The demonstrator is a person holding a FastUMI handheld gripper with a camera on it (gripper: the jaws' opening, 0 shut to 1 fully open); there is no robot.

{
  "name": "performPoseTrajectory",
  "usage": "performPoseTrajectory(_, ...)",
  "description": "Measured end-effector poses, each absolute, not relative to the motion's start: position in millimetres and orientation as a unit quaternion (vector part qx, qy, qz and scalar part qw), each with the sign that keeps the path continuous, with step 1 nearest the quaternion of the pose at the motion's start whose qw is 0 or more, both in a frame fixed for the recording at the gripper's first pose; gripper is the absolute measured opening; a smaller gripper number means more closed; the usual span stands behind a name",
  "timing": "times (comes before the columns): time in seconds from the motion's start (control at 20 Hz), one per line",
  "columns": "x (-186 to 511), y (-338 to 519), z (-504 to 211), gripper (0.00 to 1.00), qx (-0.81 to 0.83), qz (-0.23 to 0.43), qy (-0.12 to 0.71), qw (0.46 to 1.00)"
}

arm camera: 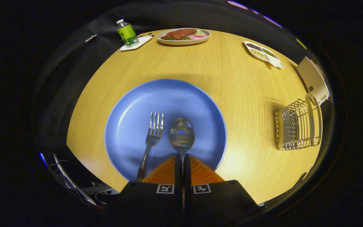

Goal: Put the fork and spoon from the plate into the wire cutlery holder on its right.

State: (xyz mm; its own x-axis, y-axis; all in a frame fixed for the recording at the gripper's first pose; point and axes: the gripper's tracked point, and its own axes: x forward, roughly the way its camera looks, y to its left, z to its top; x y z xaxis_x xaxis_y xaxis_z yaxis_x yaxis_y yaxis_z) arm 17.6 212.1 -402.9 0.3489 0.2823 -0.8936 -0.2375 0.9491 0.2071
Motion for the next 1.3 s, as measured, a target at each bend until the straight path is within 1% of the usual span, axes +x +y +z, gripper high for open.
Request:
performPoseTrajectory(0.25,30.4,204.7,-383.4,0.07,0.006,0.181,0.520,0.835)
performPoseTrajectory(0.3,31.3,203.6,-384.6,0.07,-0.001,0.183,0.521,0.834)
performPoseTrajectory(0.35,32.6,204.0,-385.9,0.05,-0.004,0.188,0.524,0.831)
performPoseTrajectory(0.45,33.1,203.3,-391.5,0.05,-0.012,0.192,0.530,0.826)
performPoseTrajectory(0.7,39.8,209.1,-380.8,0.05,-0.007,0.209,0.501,0.840)
performPoseTrajectory(1.3,47.2,210.7,-371.7,0.05,0.012,0.205,0.490,0.847)
